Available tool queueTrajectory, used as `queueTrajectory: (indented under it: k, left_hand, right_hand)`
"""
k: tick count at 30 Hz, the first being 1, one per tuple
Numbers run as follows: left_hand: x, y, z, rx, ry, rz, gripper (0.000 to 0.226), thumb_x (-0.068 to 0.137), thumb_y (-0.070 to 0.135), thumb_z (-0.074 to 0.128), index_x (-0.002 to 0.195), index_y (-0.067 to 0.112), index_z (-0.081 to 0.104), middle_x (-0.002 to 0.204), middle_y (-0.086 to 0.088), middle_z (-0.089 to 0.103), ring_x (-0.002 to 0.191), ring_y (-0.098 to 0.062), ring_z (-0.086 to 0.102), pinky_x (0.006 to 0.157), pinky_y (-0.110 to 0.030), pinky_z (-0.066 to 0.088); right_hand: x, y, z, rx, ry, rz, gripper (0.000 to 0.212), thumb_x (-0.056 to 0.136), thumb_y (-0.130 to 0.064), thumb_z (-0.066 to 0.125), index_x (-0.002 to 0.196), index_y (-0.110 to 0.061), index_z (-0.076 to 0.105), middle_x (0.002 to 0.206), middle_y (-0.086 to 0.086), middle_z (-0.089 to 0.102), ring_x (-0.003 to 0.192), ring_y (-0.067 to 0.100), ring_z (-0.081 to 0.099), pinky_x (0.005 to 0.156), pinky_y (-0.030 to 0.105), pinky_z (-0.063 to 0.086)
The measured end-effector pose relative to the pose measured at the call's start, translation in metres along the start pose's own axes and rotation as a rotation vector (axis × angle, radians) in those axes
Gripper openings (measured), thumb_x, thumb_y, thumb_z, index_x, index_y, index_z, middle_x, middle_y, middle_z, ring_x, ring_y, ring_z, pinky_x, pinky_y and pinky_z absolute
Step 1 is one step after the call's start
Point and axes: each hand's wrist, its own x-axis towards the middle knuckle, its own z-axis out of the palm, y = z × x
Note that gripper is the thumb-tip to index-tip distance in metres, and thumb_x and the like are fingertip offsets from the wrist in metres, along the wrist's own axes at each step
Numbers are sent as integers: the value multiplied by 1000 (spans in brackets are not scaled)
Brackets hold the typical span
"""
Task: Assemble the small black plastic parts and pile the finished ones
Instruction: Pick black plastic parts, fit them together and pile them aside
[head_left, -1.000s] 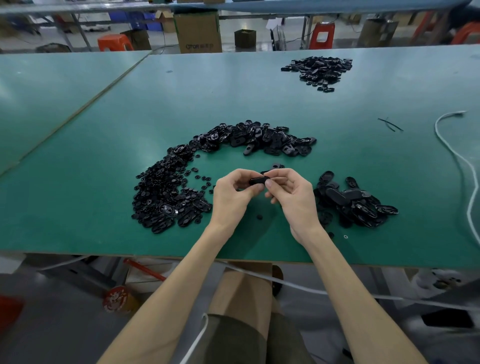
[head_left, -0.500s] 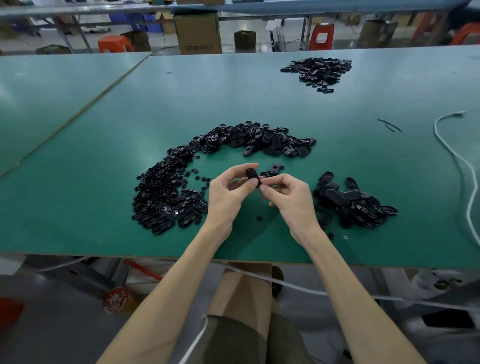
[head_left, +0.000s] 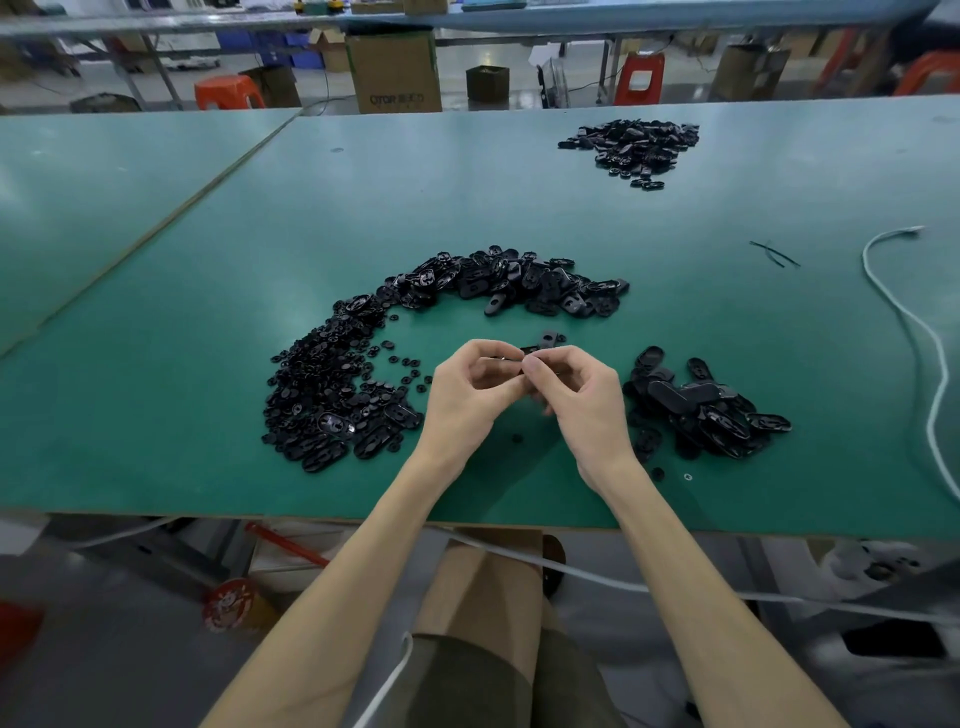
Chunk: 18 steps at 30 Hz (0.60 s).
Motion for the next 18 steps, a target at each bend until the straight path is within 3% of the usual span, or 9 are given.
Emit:
queueTrajectory:
  k: [8, 18]
  left_hand:
    - [0, 0, 0, -61, -45, 58, 18, 88, 2, 77, 103, 13, 76, 96, -6, 79, 95, -20, 75, 87, -23, 55]
    - [1, -2, -2, -50, -25, 62, 19, 87, 5, 79, 100, 18, 79, 98, -4, 79, 96, -18, 74, 88, -23, 55]
  right_hand:
    - [1, 0, -2, 77, 37, 12, 5, 94, -17, 76, 92, -13, 76, 73, 7, 71, 67, 12, 59, 61, 27, 49]
    - [1, 1, -3, 69, 39, 21, 8, 95, -18, 75, 88, -15, 78, 65, -4, 70, 62, 8, 60, 58, 22, 49]
